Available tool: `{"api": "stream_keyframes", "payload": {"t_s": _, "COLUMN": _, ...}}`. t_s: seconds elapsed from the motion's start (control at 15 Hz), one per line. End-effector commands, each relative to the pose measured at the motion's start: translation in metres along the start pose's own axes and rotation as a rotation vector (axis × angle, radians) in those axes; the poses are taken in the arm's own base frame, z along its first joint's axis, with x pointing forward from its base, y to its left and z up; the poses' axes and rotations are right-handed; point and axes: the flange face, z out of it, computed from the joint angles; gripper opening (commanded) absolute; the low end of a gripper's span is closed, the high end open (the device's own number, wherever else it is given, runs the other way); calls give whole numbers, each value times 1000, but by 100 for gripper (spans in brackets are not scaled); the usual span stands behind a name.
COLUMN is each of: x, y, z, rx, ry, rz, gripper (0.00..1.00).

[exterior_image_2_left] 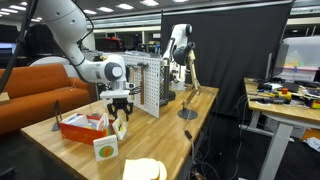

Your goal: Move the green book forward. Pick up the yellow book from the book holder and put it on the table.

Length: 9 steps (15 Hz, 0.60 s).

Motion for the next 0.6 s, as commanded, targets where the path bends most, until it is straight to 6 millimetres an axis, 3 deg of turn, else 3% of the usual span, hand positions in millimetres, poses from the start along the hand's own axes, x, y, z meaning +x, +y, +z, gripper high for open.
{"api": "stream_keyframes", "payload": {"t_s": 0.0, "x": 1, "y": 2, "z": -1, "rx": 11, "ry": -19, "rz": 13, "gripper": 94}}
{"api": "stream_keyframes", "payload": {"t_s": 0.07, "x": 0, "y": 2, "z": -1, "rx": 12, "ry": -21, "rz": 14, "gripper": 99}}
{"api": "stream_keyframes", "payload": {"t_s": 0.33, "x": -3, "y": 3, "z": -2, "rx": 17, "ry": -23, "rz": 17, "gripper": 100}}
{"api": "stream_keyframes", "payload": {"t_s": 0.53, "x": -11, "y": -4, "z": -24, "rx": 49, "ry": 12, "rz": 18, "gripper": 100}}
